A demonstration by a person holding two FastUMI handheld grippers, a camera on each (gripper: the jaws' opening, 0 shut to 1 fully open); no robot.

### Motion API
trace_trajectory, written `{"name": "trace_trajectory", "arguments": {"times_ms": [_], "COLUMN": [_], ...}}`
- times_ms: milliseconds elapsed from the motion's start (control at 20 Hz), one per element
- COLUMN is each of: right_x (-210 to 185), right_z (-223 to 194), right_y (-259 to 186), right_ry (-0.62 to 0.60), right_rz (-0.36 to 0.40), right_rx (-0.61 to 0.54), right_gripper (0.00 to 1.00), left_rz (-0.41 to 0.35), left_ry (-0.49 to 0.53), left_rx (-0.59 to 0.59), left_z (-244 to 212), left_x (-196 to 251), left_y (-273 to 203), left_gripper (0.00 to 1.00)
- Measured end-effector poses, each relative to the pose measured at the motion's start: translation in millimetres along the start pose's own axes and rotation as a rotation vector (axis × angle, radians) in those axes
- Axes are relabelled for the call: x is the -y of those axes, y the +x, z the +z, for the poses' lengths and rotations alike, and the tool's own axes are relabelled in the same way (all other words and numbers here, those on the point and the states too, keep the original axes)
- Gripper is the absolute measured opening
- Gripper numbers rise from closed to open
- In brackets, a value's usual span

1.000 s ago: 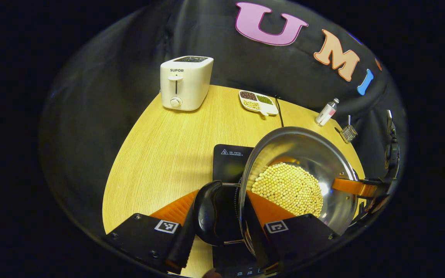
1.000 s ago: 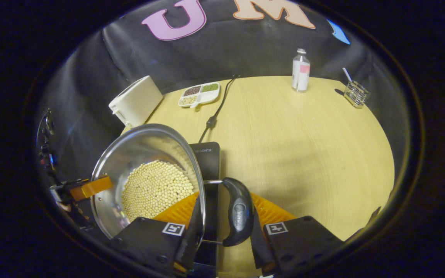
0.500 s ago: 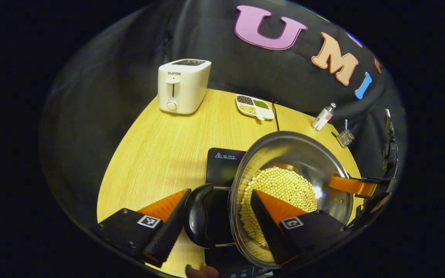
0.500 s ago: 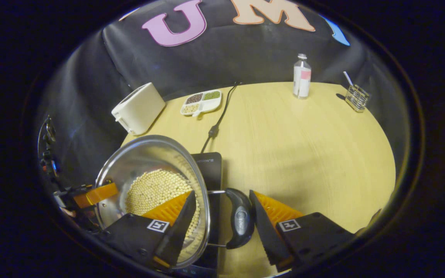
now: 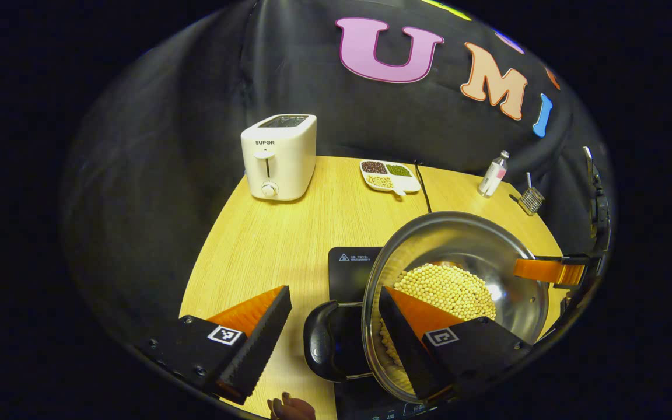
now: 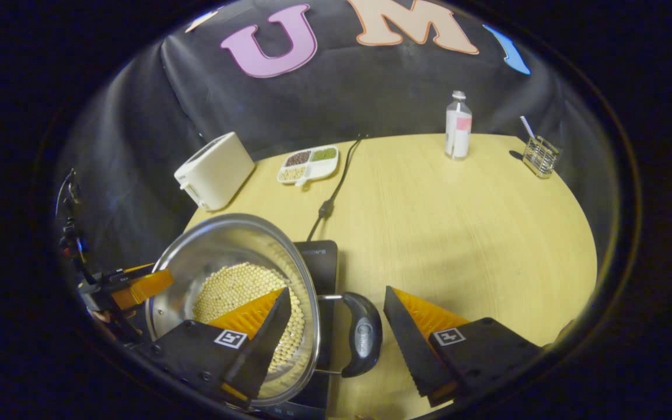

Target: First push the handle of the pot to place it horizontally, then grasp the pot with both hands and set it on the induction cooktop.

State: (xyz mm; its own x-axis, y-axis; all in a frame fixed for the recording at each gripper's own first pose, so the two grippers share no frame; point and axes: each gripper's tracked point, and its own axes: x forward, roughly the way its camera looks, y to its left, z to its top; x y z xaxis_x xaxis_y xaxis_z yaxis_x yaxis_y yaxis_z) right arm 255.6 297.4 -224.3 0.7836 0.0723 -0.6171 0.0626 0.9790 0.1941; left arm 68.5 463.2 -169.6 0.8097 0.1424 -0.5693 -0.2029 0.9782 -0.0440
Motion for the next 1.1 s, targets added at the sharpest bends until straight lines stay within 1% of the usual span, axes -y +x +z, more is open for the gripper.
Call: {"name": "trace_trajectory", "arguments": {"times_ms": [50,100,150,200,250,400,450,500,550,600,650,700,750,800,850,900,1000,1050,1100], "right_x": [-1,-2,-1,1,2,6,6,4,4,7,11,15,20,24,29,33,42,45,49], "right_z": [4,10,17,24,31,57,68,79,90,101,113,123,133,141,150,157,172,175,175], "right_y": [-1,-4,-7,-11,-15,-35,-44,-55,-67,-80,-94,-108,-122,-135,-149,-163,-187,-198,-205], "right_ry": [0.005,0.007,0.006,0.003,0.003,0.024,0.035,0.047,0.058,0.069,0.077,0.079,0.075,0.065,0.045,0.006,-0.094,-0.140,-0.178], "right_rz": [0.007,0.010,0.010,0.007,0.001,-0.009,-0.002,0.010,0.021,0.028,0.034,0.036,0.039,0.041,0.042,0.035,0.035,0.034,0.040], "right_rx": [0.013,0.036,0.061,0.087,0.115,0.207,0.245,0.285,0.323,0.362,0.400,0.437,0.471,0.504,0.540,0.577,0.650,0.671,0.678], "right_gripper": [0.94,0.99,0.94,0.94,0.99,0.99,0.94,0.99,0.99,0.99,0.94,0.99,0.94,0.99,0.99,0.93,0.92,0.92,0.92], "left_rz": [0.007,0.021,0.032,0.048,0.065,0.083,0.089,0.091,0.084,0.062,0.037,0.014,-0.015,-0.048,-0.077,-0.106,-0.150,-0.163,-0.171], "left_ry": [0.009,0.018,0.027,0.042,0.061,0.146,0.173,0.197,0.219,0.242,0.260,0.274,0.277,0.269,0.256,0.240,0.220,0.212,0.200], "left_rx": [0.013,0.035,0.066,0.102,0.145,0.248,0.285,0.319,0.352,0.385,0.414,0.451,0.481,0.517,0.543,0.567,0.595,0.605,0.616], "left_z": [4,9,17,26,38,67,78,88,99,109,118,126,134,140,146,151,156,158,160], "left_x": [-1,-3,-4,-5,-7,0,3,9,19,31,46,63,80,98,116,133,166,182,197], "left_y": [-1,-3,-6,-9,-14,-28,-33,-40,-47,-57,-66,-77,-86,-96,-106,-114,-129,-134,-140], "left_gripper": [0.98,0.98,0.98,0.98,0.98,0.98,0.98,0.98,0.98,0.98,0.97,0.97,0.97,0.97,0.96,0.96,0.95,0.97,0.96]}}
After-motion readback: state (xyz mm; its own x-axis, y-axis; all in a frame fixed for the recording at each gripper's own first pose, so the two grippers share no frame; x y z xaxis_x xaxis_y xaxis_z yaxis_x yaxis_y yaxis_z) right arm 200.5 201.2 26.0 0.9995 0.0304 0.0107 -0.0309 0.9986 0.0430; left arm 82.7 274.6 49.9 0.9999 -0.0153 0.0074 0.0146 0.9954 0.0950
